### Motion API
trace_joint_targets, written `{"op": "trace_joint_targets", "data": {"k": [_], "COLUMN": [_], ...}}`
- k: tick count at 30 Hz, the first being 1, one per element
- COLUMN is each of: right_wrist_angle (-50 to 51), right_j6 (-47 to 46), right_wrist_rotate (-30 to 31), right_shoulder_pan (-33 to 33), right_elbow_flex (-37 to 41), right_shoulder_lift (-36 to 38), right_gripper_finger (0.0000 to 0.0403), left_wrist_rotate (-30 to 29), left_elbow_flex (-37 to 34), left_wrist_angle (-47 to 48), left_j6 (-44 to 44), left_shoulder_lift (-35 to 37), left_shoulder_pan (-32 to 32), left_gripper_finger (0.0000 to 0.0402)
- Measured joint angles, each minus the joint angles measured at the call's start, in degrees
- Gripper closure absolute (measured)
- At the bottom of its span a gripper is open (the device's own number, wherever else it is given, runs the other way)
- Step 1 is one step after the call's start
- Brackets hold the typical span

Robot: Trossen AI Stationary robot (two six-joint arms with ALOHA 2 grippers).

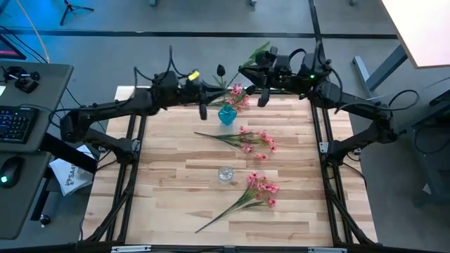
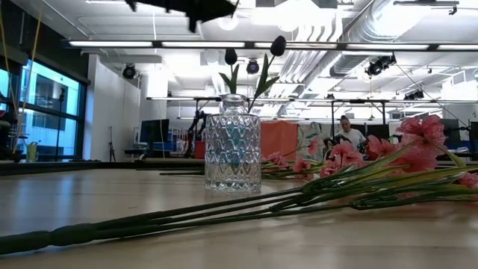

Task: Sort flowers into vase by color
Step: Put the black flower into the blue vase

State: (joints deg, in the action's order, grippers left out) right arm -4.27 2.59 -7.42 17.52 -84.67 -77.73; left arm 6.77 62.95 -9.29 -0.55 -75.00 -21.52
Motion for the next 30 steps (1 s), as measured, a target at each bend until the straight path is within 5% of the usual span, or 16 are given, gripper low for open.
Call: {"op": "trace_joint_targets", "data": {"k": [8,12,19,24,30], "right_wrist_angle": [17.71,13.63,-12.66,-16.2,-18.13], "right_j6": [-1.43,-7.03,-10.49,-5.91,-3.24], "right_wrist_rotate": [-0.21,-0.28,4.65,14.08,14.46], "right_shoulder_pan": [-1.38,-2.66,-3.18,-1.78,-0.5], "right_elbow_flex": [1.07,8.57,23.62,24.03,19.88], "right_shoulder_lift": [1.07,-0.13,-4.64,-8.06,-10.64], "right_gripper_finger": [0.0402,0.0402,0.0402,0.0403,0.0403], "left_wrist_rotate": [-3.05,-0.56,13.97,15.1,15.18], "left_elbow_flex": [0.05,-2.34,-17.31,-24.14,-24.43], "left_wrist_angle": [21.57,25.06,4.67,-7.64,-9.56], "left_j6": [-2.42,-1.66,9.35,14.09,13.76], "left_shoulder_lift": [10.15,13.04,14.18,14.23,15.52], "left_shoulder_pan": [-6.54,-9.3,-9.86,-9.87,-10.58], "left_gripper_finger": [0.0282,0.0278,0.0277,0.0277,0.0277]}}
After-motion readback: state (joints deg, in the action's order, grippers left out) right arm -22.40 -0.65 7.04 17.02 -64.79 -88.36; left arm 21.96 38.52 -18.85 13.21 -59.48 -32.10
